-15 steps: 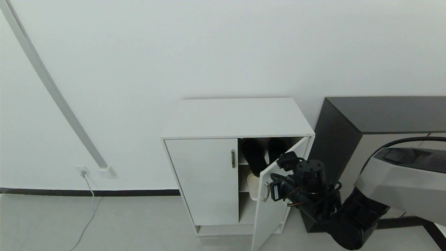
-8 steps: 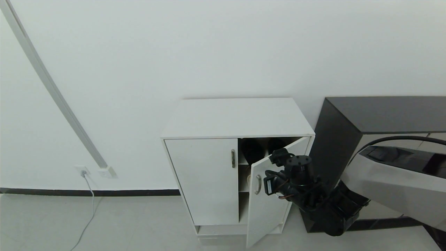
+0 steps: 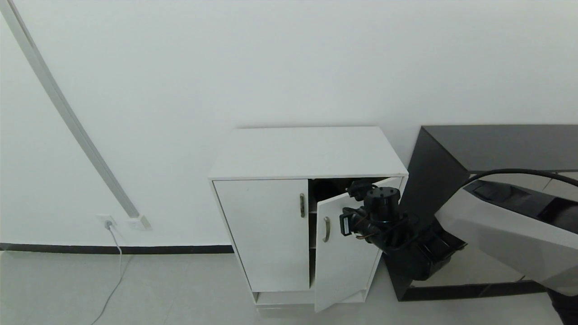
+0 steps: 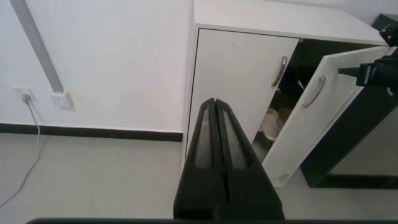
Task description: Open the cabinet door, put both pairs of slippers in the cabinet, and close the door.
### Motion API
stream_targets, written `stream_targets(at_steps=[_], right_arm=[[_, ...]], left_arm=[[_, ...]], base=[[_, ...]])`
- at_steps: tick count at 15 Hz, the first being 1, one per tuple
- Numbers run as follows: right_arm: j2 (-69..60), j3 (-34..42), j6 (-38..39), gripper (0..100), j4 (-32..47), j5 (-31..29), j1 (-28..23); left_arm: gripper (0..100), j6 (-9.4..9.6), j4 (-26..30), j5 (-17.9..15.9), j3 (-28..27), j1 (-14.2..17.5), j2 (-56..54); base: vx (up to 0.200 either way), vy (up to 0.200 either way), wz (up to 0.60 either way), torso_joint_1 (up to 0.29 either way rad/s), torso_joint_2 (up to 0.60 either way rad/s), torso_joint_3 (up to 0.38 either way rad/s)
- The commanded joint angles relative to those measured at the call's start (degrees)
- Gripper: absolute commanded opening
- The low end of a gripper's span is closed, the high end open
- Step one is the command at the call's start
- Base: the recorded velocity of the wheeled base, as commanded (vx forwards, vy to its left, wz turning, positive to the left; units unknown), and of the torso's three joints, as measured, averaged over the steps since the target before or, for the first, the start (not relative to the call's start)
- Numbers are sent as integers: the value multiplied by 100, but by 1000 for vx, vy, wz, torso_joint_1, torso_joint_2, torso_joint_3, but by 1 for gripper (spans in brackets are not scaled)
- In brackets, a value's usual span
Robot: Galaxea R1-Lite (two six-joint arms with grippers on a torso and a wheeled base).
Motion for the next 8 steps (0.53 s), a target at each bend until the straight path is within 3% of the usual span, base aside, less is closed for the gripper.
stream_targets(at_steps=[1, 8], right_arm=[[89, -305, -1, 0, 163, 1, -26], [238, -1210, -1, 0, 1007, -17, -26]], left_arm=[[0, -1, -1, -3, 1, 1, 8], [0, -10, -1, 6, 1, 1, 8]], base=[[0, 0, 0, 0, 0, 0], [0, 0, 0, 0, 0, 0]])
